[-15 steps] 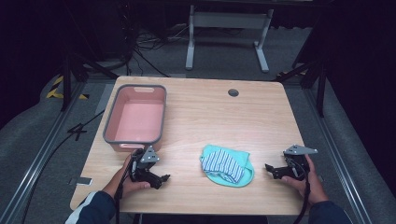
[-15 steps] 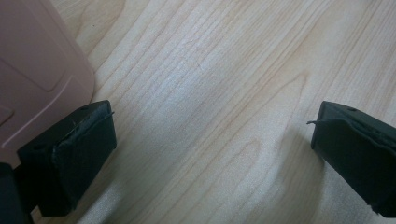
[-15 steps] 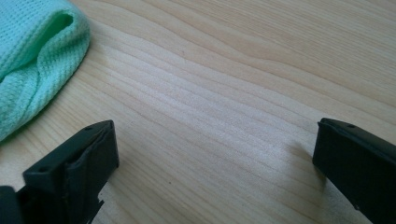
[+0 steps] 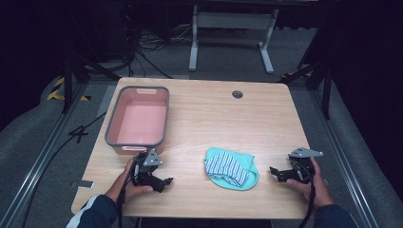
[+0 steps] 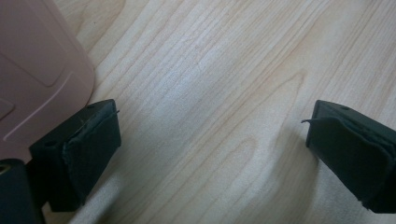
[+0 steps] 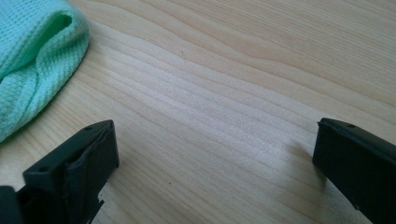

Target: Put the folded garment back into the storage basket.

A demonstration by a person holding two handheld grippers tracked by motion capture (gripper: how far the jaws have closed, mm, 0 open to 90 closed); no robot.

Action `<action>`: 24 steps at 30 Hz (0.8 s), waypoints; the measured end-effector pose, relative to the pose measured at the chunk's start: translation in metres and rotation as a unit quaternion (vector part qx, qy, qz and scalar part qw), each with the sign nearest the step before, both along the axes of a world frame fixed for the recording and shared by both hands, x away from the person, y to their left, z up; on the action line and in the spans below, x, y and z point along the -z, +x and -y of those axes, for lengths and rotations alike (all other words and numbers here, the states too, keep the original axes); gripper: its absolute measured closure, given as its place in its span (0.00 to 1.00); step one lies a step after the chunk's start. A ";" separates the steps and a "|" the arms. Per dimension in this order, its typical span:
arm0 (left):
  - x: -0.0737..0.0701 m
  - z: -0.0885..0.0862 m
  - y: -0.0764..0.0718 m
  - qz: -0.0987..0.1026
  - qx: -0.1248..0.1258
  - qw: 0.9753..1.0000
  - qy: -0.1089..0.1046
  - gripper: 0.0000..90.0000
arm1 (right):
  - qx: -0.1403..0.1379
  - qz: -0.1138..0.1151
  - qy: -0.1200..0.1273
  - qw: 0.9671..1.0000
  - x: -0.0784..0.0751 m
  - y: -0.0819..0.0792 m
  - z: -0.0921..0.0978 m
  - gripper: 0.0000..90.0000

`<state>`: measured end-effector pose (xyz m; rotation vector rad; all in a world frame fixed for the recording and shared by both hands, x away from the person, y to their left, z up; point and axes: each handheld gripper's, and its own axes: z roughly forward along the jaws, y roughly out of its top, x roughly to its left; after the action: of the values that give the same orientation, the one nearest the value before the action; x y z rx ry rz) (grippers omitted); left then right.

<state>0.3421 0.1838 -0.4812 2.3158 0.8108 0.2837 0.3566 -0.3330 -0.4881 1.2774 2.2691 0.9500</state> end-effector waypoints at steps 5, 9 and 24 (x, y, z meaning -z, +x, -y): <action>-0.006 0.009 0.001 -0.005 0.001 1.000 -0.011 0.21 | 0.004 -0.022 -0.013 1.000 -0.005 0.001 -0.003 0.07; -0.017 0.021 0.000 -0.005 0.017 0.999 -0.029 0.22 | -0.002 -0.023 0.008 1.000 -0.011 -0.006 -0.005 0.26; -0.028 0.080 0.031 0.006 0.048 0.998 -0.033 0.27 | -0.059 -0.022 0.020 0.998 -0.036 -0.025 -0.072 0.41</action>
<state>0.3728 0.1036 -0.4536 2.2814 0.6905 0.2249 0.3316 -0.2614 -0.4517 1.2037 2.3925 1.0222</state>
